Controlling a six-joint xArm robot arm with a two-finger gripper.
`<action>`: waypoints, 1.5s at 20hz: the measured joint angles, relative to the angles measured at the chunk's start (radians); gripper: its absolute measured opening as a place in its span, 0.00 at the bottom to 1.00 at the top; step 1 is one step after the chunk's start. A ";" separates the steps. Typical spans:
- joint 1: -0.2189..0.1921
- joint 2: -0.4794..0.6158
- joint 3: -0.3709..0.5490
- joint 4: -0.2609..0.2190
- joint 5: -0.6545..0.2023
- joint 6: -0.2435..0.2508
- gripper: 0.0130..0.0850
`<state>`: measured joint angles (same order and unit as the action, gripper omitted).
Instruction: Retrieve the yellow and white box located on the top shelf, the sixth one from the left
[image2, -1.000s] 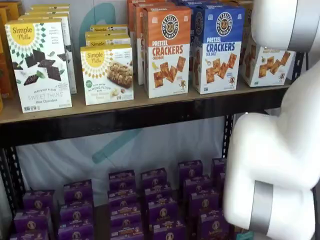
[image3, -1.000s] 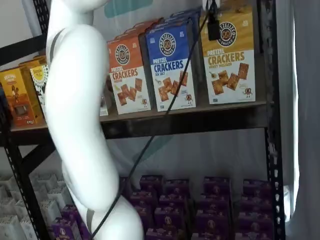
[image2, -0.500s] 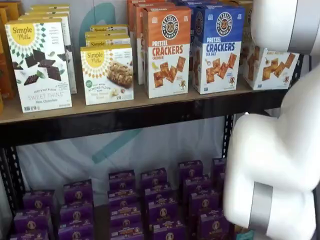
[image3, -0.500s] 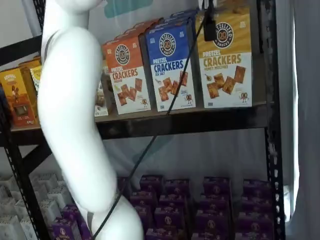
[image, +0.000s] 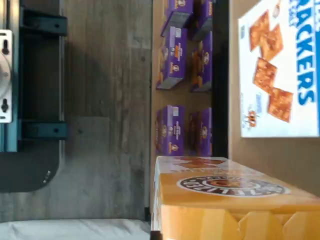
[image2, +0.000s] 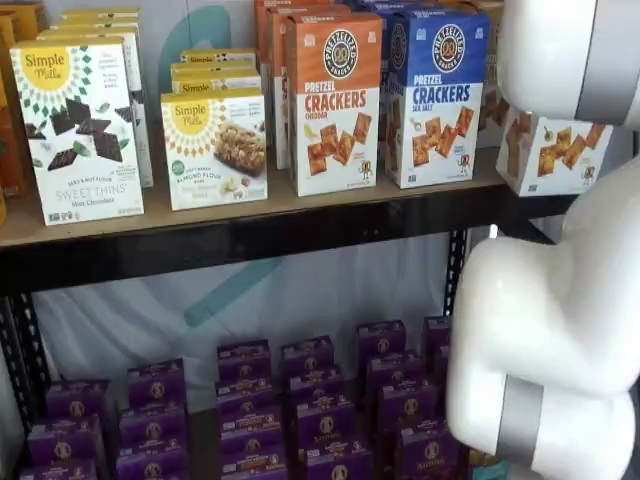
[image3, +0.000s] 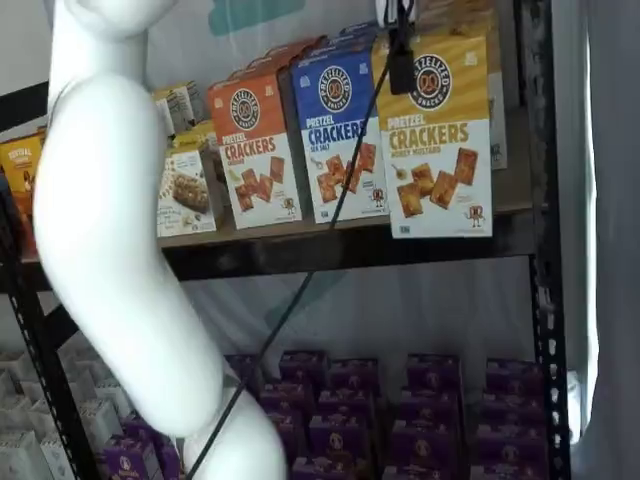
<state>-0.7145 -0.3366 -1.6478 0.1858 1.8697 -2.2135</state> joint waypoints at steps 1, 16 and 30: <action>-0.001 -0.014 0.012 -0.001 0.005 -0.001 0.67; 0.032 -0.177 0.159 0.008 0.082 0.044 0.67; 0.143 -0.268 0.257 -0.019 0.092 0.144 0.67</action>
<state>-0.5712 -0.6045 -1.3908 0.1670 1.9621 -2.0692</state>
